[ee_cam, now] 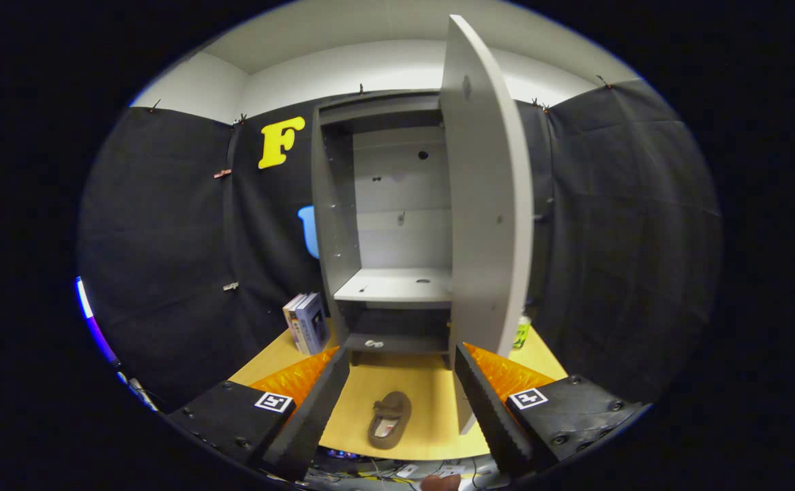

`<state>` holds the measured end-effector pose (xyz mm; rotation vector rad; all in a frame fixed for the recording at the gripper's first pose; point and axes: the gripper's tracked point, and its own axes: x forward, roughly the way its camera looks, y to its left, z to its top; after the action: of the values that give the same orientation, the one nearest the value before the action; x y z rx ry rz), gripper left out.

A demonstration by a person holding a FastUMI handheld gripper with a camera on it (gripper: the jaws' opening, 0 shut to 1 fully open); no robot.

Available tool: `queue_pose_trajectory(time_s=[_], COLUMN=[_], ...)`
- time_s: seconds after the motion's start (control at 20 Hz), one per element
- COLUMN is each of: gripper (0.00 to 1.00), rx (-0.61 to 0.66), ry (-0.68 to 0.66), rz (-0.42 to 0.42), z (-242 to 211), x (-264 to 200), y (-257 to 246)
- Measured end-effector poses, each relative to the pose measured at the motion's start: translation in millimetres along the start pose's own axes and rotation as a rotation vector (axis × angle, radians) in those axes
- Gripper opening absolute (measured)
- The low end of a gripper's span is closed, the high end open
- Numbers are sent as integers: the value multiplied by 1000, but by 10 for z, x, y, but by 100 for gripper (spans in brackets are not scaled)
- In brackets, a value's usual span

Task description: Open the shoe cabinet door, grab the shoes and put them into the shoe cabinet, then close the shoe cabinet door.

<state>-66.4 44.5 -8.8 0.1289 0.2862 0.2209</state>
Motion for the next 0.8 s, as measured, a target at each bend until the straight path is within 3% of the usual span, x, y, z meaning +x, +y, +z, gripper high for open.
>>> queue_pose_trajectory(time_s=[0.5,0.8], gripper=[99,99], rx=[58,66], ry=[368,442], rz=[50,39], z=[-1797,-2715], x=[699,1259], y=[434,445])
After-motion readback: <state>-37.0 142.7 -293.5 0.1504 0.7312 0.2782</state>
